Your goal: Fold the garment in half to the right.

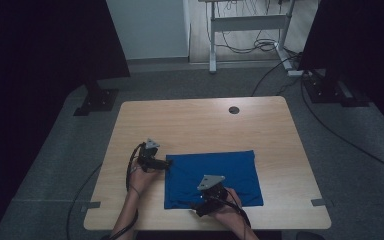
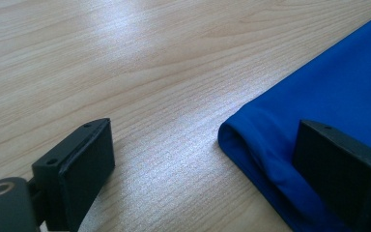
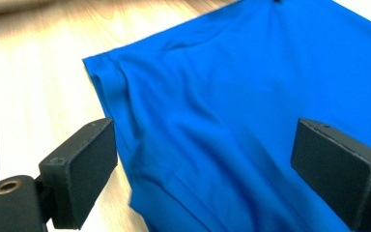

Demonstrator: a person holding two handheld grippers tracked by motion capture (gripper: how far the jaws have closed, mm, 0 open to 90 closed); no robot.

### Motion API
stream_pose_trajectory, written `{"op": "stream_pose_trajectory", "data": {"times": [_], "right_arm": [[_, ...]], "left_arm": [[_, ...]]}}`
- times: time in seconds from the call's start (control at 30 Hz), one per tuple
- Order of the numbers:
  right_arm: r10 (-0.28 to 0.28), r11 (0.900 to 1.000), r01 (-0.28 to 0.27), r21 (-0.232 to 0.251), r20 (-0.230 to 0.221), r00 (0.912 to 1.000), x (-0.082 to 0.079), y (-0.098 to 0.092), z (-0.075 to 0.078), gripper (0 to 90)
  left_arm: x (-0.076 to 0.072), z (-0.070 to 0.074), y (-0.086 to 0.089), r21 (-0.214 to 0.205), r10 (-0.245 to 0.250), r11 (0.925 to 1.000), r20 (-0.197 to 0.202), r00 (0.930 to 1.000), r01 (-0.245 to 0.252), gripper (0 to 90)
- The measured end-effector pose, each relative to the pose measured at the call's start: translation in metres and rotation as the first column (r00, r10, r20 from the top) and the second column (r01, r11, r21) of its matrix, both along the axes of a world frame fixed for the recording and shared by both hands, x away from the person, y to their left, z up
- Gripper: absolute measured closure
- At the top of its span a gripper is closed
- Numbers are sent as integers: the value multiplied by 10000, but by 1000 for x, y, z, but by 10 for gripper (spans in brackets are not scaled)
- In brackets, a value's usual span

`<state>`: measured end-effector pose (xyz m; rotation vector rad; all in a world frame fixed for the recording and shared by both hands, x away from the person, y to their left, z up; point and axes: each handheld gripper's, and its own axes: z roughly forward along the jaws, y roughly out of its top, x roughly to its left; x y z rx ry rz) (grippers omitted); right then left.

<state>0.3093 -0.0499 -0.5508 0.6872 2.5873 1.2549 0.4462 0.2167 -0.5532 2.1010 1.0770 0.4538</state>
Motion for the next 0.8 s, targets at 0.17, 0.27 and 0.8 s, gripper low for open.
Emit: {"op": "stream_pose_trajectory", "data": {"times": [0.17, 0.27, 0.8], "right_arm": [[178, 9998, -178, 30, 8, 9998, -1, 11, 0, 92], [319, 9995, -319, -22, 16, 9995, -2, 19, 0, 93], [1172, 9931, -1171, -35, 67, 9931, -9, 57, 1, 199]], "left_arm": [[0, 0, 0, -7, 0, 10000, 0, 10000, 0, 77], [0, 0, 0, -10, -3, 10000, 0, 10000, 3, 77], [0, 0, -1, 7, -104, 9999, -38, 9999, 104, 55]]}}
